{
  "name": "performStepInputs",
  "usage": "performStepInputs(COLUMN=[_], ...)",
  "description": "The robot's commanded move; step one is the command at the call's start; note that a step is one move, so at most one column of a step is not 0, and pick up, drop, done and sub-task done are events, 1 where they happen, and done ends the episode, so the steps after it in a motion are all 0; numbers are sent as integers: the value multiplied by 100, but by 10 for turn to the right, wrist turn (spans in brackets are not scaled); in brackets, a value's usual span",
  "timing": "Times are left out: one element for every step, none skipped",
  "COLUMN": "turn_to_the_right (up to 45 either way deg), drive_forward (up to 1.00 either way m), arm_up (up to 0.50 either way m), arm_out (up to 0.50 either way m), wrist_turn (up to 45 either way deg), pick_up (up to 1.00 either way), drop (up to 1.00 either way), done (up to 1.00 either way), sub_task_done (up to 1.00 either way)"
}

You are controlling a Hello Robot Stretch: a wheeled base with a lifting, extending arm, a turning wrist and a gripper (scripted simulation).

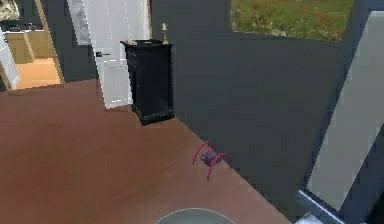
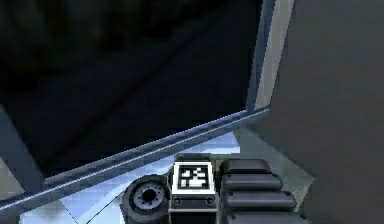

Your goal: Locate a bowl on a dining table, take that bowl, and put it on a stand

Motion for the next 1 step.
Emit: performStepInputs(turn_to_the_right=[-360], drive_forward=[0], arm_up=[0], arm_out=[0], wrist_turn=[0], pick_up=[0], drop=[0], done=[0], sub_task_done=[0])
